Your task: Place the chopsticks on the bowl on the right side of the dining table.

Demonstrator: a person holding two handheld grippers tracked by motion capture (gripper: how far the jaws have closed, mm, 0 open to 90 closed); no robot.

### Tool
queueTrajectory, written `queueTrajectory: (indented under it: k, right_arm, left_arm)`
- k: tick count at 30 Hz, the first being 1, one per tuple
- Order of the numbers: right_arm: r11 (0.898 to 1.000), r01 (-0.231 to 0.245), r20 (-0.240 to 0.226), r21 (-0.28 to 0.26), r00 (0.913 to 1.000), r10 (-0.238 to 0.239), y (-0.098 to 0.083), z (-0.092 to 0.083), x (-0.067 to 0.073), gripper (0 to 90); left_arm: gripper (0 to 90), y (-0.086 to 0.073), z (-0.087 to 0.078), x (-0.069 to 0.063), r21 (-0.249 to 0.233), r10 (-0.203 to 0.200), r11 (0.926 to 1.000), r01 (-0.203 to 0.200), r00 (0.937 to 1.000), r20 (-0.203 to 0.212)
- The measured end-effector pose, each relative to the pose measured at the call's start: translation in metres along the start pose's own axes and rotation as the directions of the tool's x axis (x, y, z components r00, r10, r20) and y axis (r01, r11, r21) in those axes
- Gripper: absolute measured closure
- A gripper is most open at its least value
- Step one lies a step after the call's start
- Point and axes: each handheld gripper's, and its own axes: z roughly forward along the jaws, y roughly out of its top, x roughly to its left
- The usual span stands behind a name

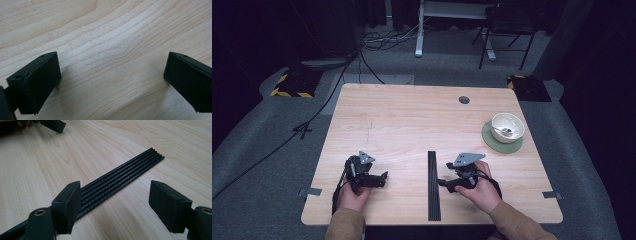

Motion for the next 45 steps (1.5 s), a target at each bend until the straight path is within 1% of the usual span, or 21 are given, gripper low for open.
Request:
queueTrajectory:
  k: [2,4,6,7,9,11,13,14,19,21,22,25,28,32,34,40,41,42,43,44,45]
  right_arm:
    - [1.0,0.018,0.016,0.013,0.9997,-0.018,-0.002,0.005,0.002,26.4]
    - [1.0,0.009,0.02,0.018,0.9998,-0.009,-0.004,0.008,0.003,26.5]
    - [0.999,0.023,0.028,0.03,0.9993,-0.024,-0.006,0.01,0.002,26.4]
    - [1.0,0.013,0.026,0.028,0.9996,-0.013,-0.006,0.011,0.003,26.4]
    - [0.999,0.02,0.036,0.032,0.9991,-0.021,-0.007,0.011,0.002,25.9]
    - [1.0,0.012,0.034,0.021,0.9993,-0.013,-0.008,0.013,0.003,25.7]
    - [0.999,0.02,0.028,0.027,0.9994,-0.021,-0.009,0.015,0.003,25.5]
    - [0.999,0.01,0.027,0.031,0.9996,-0.01,-0.009,0.016,0.004,25.5]
    - [0.999,0.014,0.022,0.033,0.9996,-0.015,-0.011,0.019,0.004,25.5]
    - [0.999,0.007,0.024,0.042,0.9997,-0.008,-0.011,0.019,0.004,25.6]
    - [0.999,0.017,0.032,0.046,0.9993,-0.018,-0.012,0.019,0.004,25.5]
    - [0.999,0.008,0.036,0.047,0.9993,-0.01,-0.012,0.018,0.003,25.6]
    - [0.998,0.011,0.059,0.055,0.9982,-0.015,-0.013,0.016,0.001,26.1]
    - [0.999,0.004,0.047,0.047,0.9989,-0.006,-0.013,0.015,0.003,26.0]
    - [0.999,0.012,0.039,0.05,0.9991,-0.014,-0.013,0.016,0.005,26.0]
    - [0.996,0.028,0.063,0.081,0.9974,-0.034,-0.018,0.012,0.002,27.6]
    - [0.997,0.013,0.068,0.077,0.9975,-0.018,-0.019,0.01,0.0,27.7]
    - [0.997,0.015,0.074,0.081,0.9971,-0.021,-0.021,0.008,-0.003,27.7]
    - [0.997,-0.004,0.084,0.08,0.9965,-0.002,-0.022,0.007,-0.005,27.9]
    - [0.996,0.001,0.096,0.084,0.9954,-0.009,-0.023,0.004,-0.009,28.1]
    - [0.996,-0.02,0.105,0.083,0.9944,0.011,-0.024,0.002,-0.011,28.4]
  left_arm:
    - [1.2,0.0,0.0,0.0,0.002,0.0,1.0,0.0,1.0,-0.002]
    - [1.2,0.0,0.0,0.0,0.002,0.001,1.0,-0.001,1.0,-0.002]
    - [1.2,0.0,0.0,0.0,0.002,0.0,1.0,0.0,1.0,-0.001]
    - [1.2,0.0,0.0,0.0,0.003,0.0,1.0,0.0,1.0,-0.002]
    - [1.2,0.0,0.0,0.0,0.003,0.0,1.0,0.0,1.0,-0.002]
    - [1.2,0.0,0.0,0.0,0.002,0.0,1.0,0.0,1.0,-0.002]
    - [1.2,0.0,0.0,0.0,0.002,0.0,1.0,0.0,1.0,-0.001]
    - [1.2,0.0,0.0,0.0,0.002,0.0,1.0,0.0,1.0,-0.002]
    - [1.2,0.0,0.0,0.0,0.002,0.0,1.0,0.0,1.0,-0.001]
    - [1.2,0.0,0.0,0.0,0.002,0.0,1.0,0.0,1.0,-0.001]
    - [1.2,0.0,0.0,0.0,0.002,0.0,1.0,0.0,1.0,-0.002]
    - [1.2,0.0,0.0,0.0,0.002,0.001,1.0,-0.001,1.0,-0.001]
    - [1.2,0.0,0.0,0.0,0.002,0.0,1.0,0.0,1.0,-0.001]
    - [1.2,0.0,0.0,0.0,0.002,0.0,1.0,0.0,1.0,-0.002]
    - [1.2,0.0,0.0,0.0,0.003,0.0,1.0,0.0,1.0,-0.002]
    - [1.2,0.0,0.0,0.0,0.002,0.0,1.0,0.0,1.0,-0.002]
    - [1.2,0.0,0.0,0.0,0.002,0.0,1.0,0.0,1.0,-0.002]
    - [1.2,0.0,0.0,0.0,0.002,0.0,1.0,0.0,1.0,-0.001]
    - [1.2,0.0,0.0,0.0,0.002,0.0,1.0,0.0,1.0,-0.002]
    - [1.2,0.0,0.0,0.0,0.003,0.0,1.0,0.0,1.0,-0.002]
    - [1.2,0.0,0.0,0.0,0.002,0.0,1.0,0.0,1.0,-0.002]
